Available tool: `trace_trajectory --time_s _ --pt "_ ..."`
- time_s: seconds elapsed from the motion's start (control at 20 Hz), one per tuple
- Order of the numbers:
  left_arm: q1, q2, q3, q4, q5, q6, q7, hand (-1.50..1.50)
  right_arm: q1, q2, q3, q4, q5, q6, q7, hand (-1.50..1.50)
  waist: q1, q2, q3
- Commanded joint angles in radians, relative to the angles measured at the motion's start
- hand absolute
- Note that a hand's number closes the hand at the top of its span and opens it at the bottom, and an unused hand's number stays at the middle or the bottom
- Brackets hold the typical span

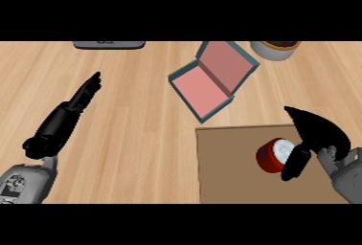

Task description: Pick the can from the tray and place it in the cardboard box

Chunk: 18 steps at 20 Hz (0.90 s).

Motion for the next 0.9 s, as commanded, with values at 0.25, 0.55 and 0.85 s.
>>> trace_trajectory --time_s 0.25,0.55,0.85 --pt "-0.092 -0.019 0.056 0.056 0.004 -0.047 0.042 0.0 0.074 0.1 -0.025 0.01 0.121 0.065 0.016 1.5 -0.004 0.002 0.0" --pt "-0.011 -0.076 0.009 0.01 -0.086 0.007 0.006 0.0 0.052 0.167 -0.029 -0.003 0.307 0.039 -0.021 1.5 0.0 0.0 0.0" --pt "-0.011 -0.059 0.056 -0.019 -0.045 -0.058 0.035 0.0 0.076 0.133 -0.089 0.019 0.439 0.063 -0.167 1.5 -0.002 0.0 0.001"
